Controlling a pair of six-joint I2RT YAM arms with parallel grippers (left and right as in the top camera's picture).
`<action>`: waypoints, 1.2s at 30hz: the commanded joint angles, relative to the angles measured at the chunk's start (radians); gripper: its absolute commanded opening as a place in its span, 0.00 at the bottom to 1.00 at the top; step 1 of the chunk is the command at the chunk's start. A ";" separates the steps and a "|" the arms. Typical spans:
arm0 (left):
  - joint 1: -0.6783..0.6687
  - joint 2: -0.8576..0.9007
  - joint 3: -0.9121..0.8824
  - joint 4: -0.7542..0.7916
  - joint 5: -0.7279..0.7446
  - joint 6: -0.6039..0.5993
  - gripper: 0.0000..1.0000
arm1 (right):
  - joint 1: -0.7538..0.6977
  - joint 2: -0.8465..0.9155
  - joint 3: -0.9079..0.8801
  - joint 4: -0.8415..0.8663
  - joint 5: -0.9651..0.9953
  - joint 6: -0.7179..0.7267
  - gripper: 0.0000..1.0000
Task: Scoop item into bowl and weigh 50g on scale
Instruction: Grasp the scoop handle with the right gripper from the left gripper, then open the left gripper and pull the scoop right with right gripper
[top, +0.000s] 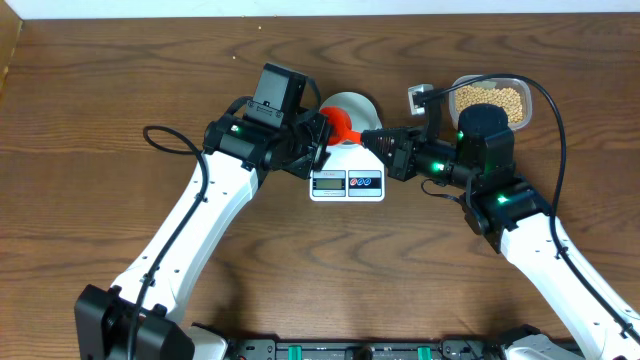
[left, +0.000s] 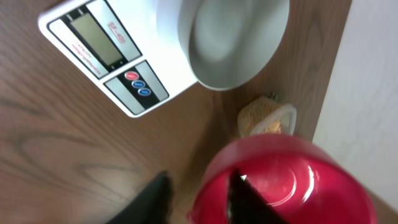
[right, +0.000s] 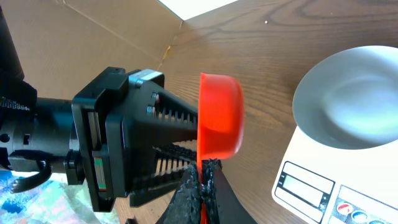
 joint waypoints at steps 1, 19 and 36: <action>-0.003 0.002 0.009 -0.004 -0.010 0.003 0.50 | -0.010 0.004 0.020 0.002 0.012 -0.001 0.01; 0.024 0.002 0.009 0.058 -0.037 0.544 0.57 | -0.182 0.004 0.023 -0.085 0.028 -0.014 0.01; 0.057 0.002 0.009 0.098 0.079 1.217 0.54 | -0.198 0.004 0.445 -0.746 0.294 -0.307 0.01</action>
